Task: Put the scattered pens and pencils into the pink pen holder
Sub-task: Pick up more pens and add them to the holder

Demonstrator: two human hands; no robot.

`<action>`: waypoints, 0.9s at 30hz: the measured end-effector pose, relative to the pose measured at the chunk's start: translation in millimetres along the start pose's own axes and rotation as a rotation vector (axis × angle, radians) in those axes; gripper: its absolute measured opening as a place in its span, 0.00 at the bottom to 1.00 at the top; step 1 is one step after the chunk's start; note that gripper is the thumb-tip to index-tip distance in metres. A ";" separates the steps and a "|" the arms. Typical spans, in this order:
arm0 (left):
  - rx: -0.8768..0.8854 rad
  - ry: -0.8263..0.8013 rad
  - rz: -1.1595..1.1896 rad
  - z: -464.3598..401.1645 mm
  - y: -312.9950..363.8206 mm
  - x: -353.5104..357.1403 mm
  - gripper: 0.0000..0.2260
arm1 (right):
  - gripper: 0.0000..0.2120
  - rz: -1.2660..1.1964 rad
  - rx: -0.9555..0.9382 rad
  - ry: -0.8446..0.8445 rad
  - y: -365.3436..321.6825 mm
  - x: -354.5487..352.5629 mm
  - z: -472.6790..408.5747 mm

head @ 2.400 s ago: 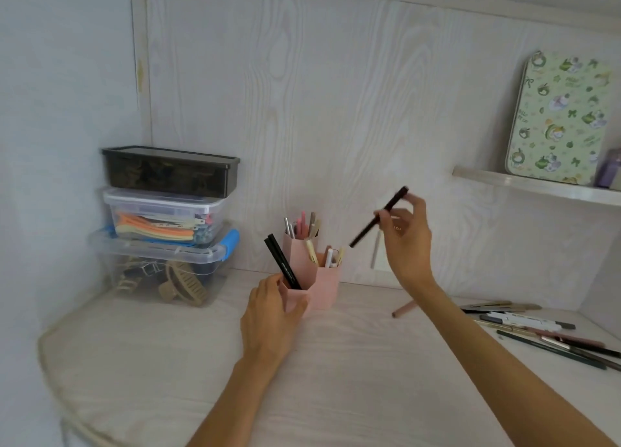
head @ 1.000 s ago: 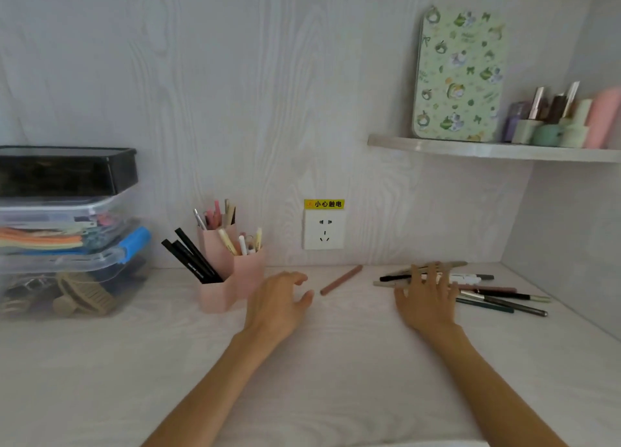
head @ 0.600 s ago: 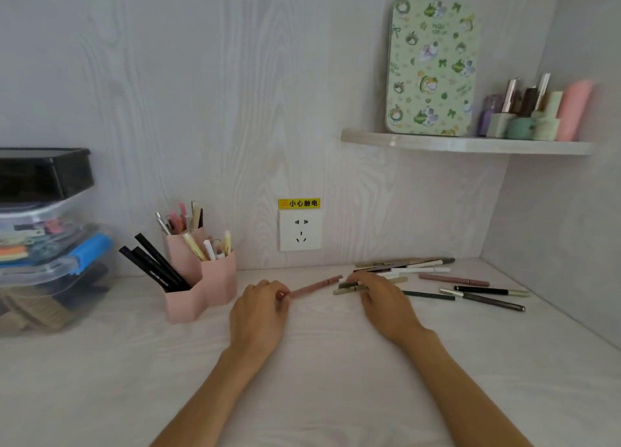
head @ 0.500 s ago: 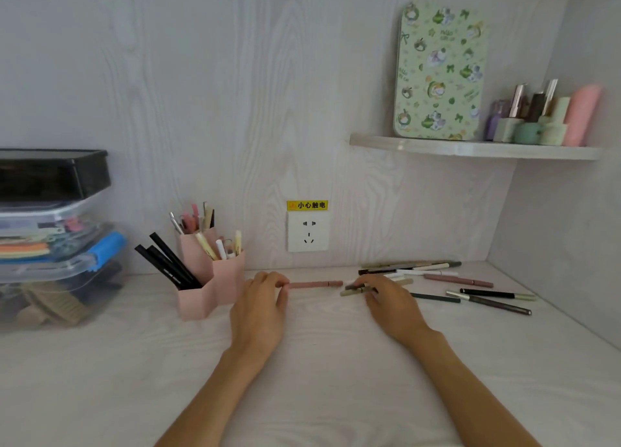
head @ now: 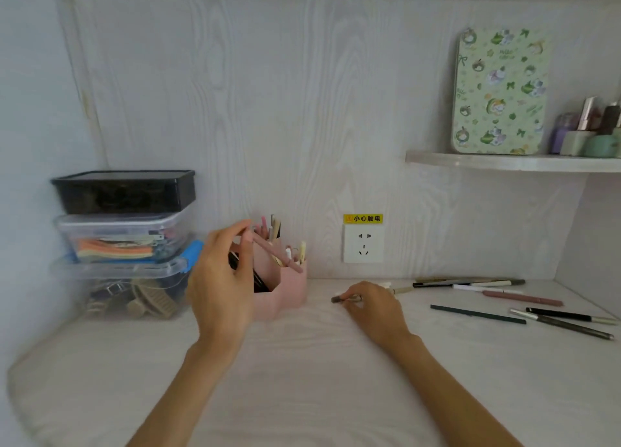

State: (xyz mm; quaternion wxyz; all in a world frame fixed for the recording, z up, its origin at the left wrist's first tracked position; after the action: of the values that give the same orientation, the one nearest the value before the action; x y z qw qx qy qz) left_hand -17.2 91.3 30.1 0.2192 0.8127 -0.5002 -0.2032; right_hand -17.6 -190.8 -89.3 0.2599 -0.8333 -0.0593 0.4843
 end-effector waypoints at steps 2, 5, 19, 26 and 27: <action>0.038 0.078 -0.019 -15.7 -1.7 -16.5 0.09 | 0.06 0.014 -0.012 0.021 -1.3 2.6 -0.5; 0.092 0.088 -0.099 -28.3 0.1 -12.7 0.10 | 0.06 0.046 -0.056 0.070 -2.5 -0.5 -0.8; 0.111 -0.349 -0.393 -0.1 -24.8 97.3 0.09 | 0.13 0.121 0.016 0.072 28.3 -6.1 -0.5; 0.081 -0.185 -0.256 18.9 -37.0 59.3 0.12 | 0.08 0.090 -0.090 -0.011 11.7 -3.5 3.2; -0.003 -0.118 -0.215 22.2 -49.6 45.8 0.11 | 0.08 0.123 -0.120 -0.014 7.1 -4.3 4.1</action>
State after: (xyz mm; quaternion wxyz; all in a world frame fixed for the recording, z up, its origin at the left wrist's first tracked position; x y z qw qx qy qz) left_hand 25.6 66.6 -20.9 0.1677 0.8479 -0.4219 -0.2737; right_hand -24.4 -196.8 -91.1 0.1789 -0.8461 -0.0385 0.5007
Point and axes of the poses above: each hand's wrist, its own z-axis away from the middle knuckle, its own x-axis out of the palm, y = z × x, the point moved 10 cm from there along -z, towards the middle knuckle
